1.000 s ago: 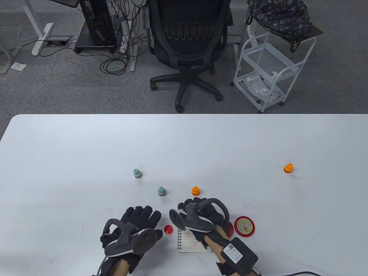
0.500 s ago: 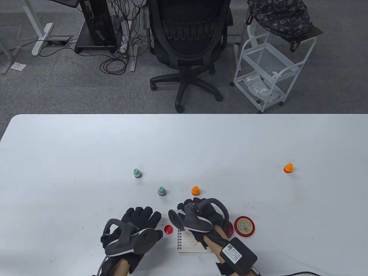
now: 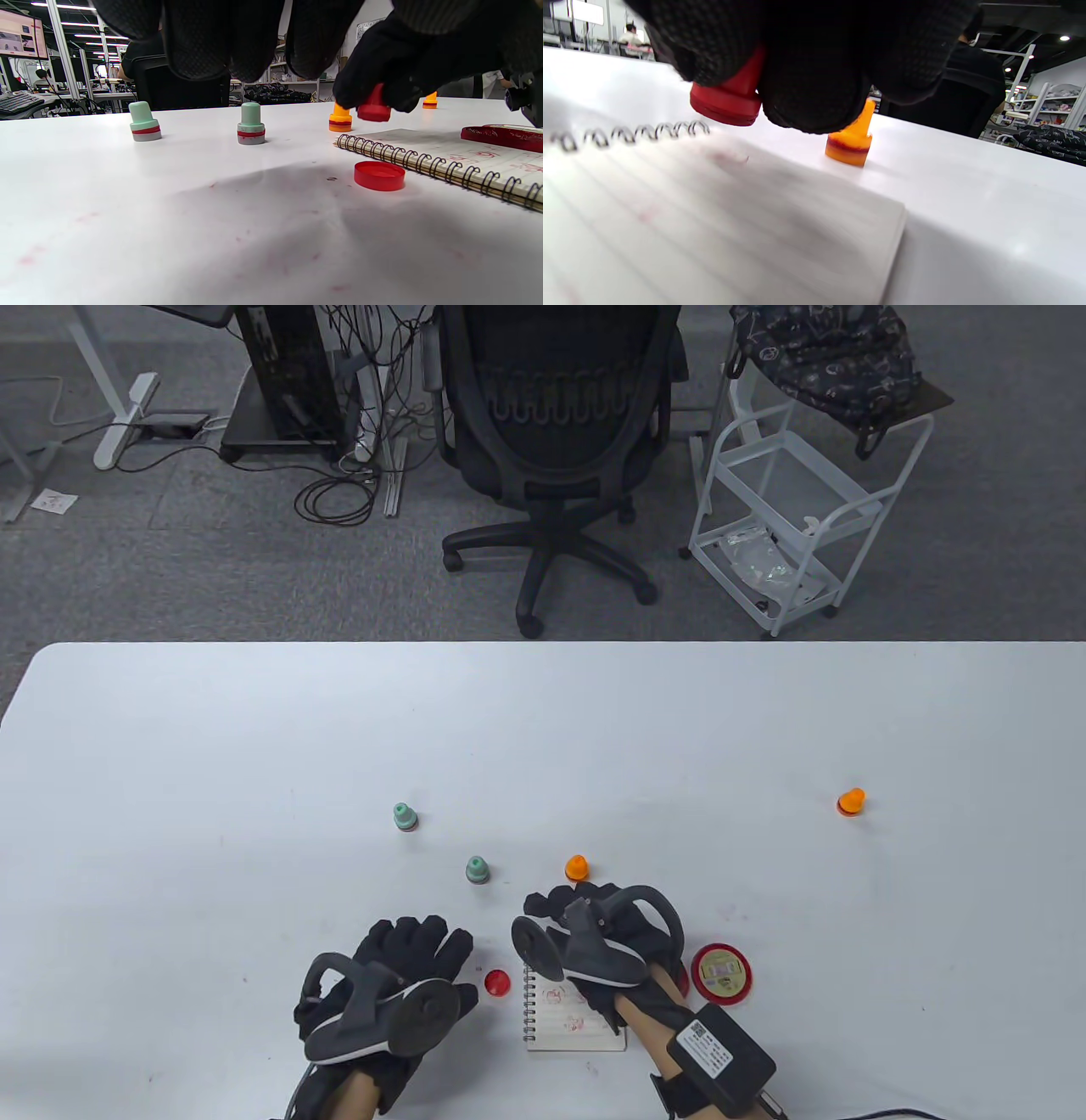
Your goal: Stamp reward stamp onto notebook
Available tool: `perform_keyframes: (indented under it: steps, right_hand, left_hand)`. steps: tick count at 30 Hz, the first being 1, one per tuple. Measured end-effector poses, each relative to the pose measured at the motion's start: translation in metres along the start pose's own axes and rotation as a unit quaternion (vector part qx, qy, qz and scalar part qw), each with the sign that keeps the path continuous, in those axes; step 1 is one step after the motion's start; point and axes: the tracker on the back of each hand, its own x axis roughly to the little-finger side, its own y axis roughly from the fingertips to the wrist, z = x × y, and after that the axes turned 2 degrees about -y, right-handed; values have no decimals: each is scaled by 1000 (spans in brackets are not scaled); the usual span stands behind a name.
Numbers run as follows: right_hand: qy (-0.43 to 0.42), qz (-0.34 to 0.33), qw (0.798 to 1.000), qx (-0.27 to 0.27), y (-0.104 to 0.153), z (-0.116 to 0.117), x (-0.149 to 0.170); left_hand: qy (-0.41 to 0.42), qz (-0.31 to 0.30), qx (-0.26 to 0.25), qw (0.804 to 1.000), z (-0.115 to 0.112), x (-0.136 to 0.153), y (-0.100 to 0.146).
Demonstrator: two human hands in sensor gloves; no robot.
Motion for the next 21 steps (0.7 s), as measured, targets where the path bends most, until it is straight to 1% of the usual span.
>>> perform_keyframes:
  steps: [4,6,9,11,14,18,20,21]
  right_hand:
    - [-9,1,1000,14,12,-13,10]
    - [-13,5,1000,26,22,-21,19]
    - [-46,23,997,49,37,-33,38]
    - [-71,32,996,52,45,-36,49]
    - [-98,36,994,37,58,-33,63]
    - [-127,52,988,75,77,-18,75]
    - [-126,53,990,43,84,-12,81]
    - [-123,56,990,44,87,-11,83]
  left_hand:
    - [3,0,0,1000,0,0,1]
    - [6,-2,0,1000,-1,0,1]
    - [7,-6,5,1000,-3,-2,-1]
    - [6,-8,9,1000,-5,-2,-2]
    - [13,-9,12,1000,-7,-3,-3]
    - [25,-8,17,1000,-12,-3,-5]
    - [24,-10,13,1000,-14,-3,-6]
    - [22,-13,1,1000,-15,-3,-6]
